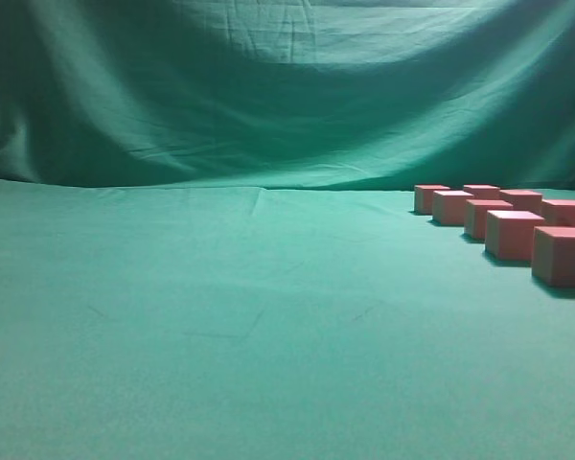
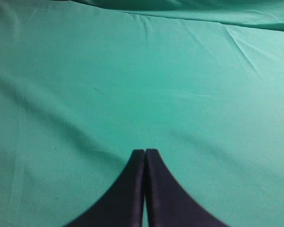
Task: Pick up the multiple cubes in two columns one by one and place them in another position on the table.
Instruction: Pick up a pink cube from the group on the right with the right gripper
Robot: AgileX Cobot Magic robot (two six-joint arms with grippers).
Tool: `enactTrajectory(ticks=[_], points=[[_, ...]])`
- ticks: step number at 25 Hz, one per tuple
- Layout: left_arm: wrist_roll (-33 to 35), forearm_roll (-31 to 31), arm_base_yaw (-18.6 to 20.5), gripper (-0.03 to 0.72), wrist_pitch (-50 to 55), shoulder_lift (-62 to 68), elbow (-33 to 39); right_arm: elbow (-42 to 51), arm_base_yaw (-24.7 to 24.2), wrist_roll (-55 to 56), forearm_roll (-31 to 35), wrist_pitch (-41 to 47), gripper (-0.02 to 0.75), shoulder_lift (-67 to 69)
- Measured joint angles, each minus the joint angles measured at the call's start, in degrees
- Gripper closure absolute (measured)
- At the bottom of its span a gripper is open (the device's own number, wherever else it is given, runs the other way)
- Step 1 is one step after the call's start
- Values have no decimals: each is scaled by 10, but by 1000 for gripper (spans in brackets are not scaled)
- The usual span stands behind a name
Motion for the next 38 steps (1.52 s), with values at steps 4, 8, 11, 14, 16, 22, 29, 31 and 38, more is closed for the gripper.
enactTrajectory(ticks=[4, 8, 11, 14, 16, 22, 29, 31, 38], points=[[0, 0, 0, 688, 0, 0, 0, 0, 0, 1, 52, -79, 679, 0], [0, 0, 0, 688, 0, 0, 0, -5, 27, -6, 61, -113, 679, 0], [0, 0, 0, 688, 0, 0, 0, -56, 57, -47, 63, -88, 679, 9], [0, 0, 0, 688, 0, 0, 0, -112, 75, -84, 63, -17, 679, 84], [0, 0, 0, 688, 0, 0, 0, -136, 77, -92, 65, 22, 679, 143], [0, 0, 0, 688, 0, 0, 0, -174, 82, -93, 138, 68, 679, 323], [0, 0, 0, 688, 0, 0, 0, -229, 82, -199, 237, 141, 738, 439], [0, 0, 0, 688, 0, 0, 0, -273, 82, -247, 236, 211, 738, 477], [0, 0, 0, 688, 0, 0, 0, -412, 97, -191, 150, 328, 738, 630]])
